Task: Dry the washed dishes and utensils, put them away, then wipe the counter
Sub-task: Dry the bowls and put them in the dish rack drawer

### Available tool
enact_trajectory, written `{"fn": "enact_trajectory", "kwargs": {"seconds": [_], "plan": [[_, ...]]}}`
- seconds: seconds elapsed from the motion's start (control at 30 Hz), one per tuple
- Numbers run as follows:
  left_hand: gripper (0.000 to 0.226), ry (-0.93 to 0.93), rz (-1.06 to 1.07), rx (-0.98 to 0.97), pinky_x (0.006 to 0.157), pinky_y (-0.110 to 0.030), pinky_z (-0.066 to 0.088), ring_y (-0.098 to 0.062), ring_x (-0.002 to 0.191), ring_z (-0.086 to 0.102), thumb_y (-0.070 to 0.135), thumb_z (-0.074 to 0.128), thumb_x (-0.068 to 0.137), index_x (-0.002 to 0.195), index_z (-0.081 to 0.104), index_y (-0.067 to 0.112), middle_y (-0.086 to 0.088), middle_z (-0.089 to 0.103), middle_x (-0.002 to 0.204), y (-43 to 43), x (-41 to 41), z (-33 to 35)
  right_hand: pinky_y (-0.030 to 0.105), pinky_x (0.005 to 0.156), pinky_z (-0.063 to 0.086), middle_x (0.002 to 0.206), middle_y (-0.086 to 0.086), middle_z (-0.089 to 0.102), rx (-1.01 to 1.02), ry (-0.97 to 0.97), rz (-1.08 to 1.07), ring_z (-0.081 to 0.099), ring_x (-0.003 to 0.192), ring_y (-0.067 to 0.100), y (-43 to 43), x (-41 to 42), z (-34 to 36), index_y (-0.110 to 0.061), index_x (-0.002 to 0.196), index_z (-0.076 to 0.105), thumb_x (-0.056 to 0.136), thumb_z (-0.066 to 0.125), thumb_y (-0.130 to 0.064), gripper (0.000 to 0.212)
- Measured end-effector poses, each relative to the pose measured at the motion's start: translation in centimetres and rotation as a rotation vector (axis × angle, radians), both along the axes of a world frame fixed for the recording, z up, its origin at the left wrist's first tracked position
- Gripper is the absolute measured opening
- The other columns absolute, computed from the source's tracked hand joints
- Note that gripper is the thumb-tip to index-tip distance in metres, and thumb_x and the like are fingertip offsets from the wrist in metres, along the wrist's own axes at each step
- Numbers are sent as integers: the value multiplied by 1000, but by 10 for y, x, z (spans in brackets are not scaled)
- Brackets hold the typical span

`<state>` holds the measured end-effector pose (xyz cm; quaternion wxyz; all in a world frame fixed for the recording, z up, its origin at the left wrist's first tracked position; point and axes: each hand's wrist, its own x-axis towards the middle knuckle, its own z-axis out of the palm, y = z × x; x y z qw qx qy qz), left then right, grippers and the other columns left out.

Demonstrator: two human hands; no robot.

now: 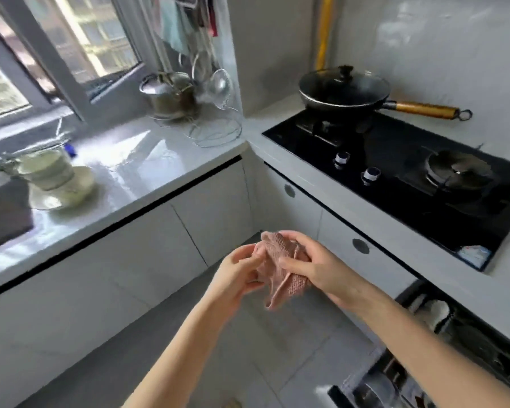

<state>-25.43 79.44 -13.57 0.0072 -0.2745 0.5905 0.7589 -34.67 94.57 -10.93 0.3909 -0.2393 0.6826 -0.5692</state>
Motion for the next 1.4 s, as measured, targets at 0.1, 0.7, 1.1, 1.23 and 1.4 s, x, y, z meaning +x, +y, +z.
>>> {"fn": "enact_trajectory", "kwargs": {"seconds": [0.1,0.7,1.1,1.23,1.4], "plan": [[20,30,201,-109,77,-38,57,-26,77,65,15,61,90,109,63,8,-11,71,87,-85,32,20,24,81,52,101,-3,64,-23,120,102,63,89,4,-98,19,15,-35,128,49,95,57,-17,38],[21,-148,770,-201,80,-38,53,-21,90,57,22,53,94,112,53,10,-4,55,94,-450,101,32,24,67,54,94,0,69,-124,346,213,67,87,15,-485,27,34,-19,102,64,89,61,-2,22],[31,-732,719,-524,45,-20,39,-20,50,51,33,62,79,90,50,6,-8,60,77,-706,24,-11,19,36,40,76,19,66,-34,207,271,58,44,9,-709,-82,23,-9,108,62,90,55,7,25],[14,-1001,371,-673,49,-19,37,-19,62,56,24,62,74,76,56,12,-1,59,73,-741,14,-16,20,37,42,84,16,65,18,167,312,59,47,5,-748,-95,13,-13,109,62,90,56,6,28],[17,-1124,47,-805,59,-19,48,-10,45,54,12,49,80,64,54,14,0,64,61,-755,2,-5,19,37,41,83,11,64,50,155,308,58,47,2,-767,-97,5,-14,106,63,89,56,7,28]]}}
